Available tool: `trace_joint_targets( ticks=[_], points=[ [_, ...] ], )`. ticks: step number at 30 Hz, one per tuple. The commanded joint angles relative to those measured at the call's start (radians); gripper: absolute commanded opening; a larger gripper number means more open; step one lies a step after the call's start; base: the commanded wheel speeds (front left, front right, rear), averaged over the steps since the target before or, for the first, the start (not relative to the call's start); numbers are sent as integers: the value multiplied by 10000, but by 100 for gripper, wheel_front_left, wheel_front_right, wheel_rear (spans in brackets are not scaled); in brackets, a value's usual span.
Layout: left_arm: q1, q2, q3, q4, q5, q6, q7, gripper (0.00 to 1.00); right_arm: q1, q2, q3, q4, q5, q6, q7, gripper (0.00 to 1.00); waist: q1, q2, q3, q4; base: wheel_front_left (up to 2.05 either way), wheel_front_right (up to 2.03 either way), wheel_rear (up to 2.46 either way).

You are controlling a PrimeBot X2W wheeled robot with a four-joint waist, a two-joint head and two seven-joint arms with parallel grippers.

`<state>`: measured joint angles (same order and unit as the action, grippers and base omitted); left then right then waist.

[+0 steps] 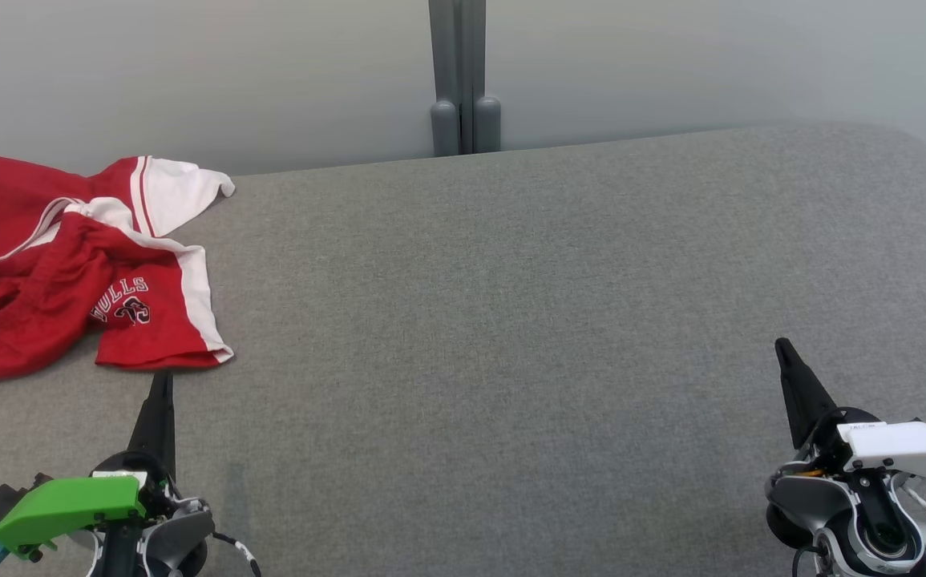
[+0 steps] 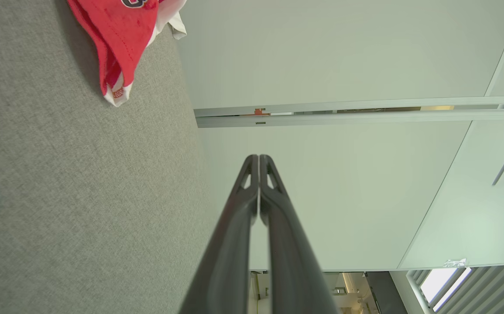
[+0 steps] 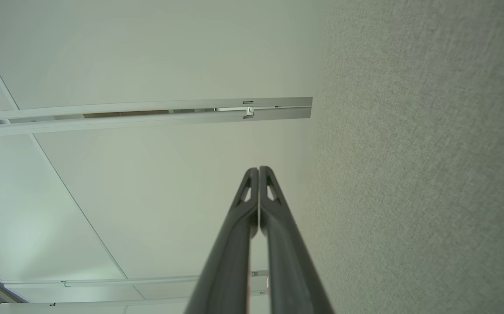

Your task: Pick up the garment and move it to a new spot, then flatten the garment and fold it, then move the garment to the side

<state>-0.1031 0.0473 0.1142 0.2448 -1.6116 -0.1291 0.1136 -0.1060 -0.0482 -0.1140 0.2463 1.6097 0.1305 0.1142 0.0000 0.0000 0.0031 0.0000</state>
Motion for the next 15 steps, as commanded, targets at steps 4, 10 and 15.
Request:
trace_joint_targets(
  ticks=[4, 10, 15],
  points=[
    [-116, 63, 21, -14, -27, -54, 35, 0, -53, -43, -8, -47, 66, 4, 23, 0, 0, 0, 0, 0, 0, 0, 0],
    [-116, 63, 21, -14, -26, -54, 35, 0, -53, -44, -8, -47, 66, 4, 22, 0, 0, 0, 0, 0, 0, 0, 0],
    [-116, 63, 21, -14, -26, -54, 35, 0, -53, -44, -8, -47, 66, 4, 22, 0, 0, 0, 0, 0, 0, 0, 0]
  ],
)
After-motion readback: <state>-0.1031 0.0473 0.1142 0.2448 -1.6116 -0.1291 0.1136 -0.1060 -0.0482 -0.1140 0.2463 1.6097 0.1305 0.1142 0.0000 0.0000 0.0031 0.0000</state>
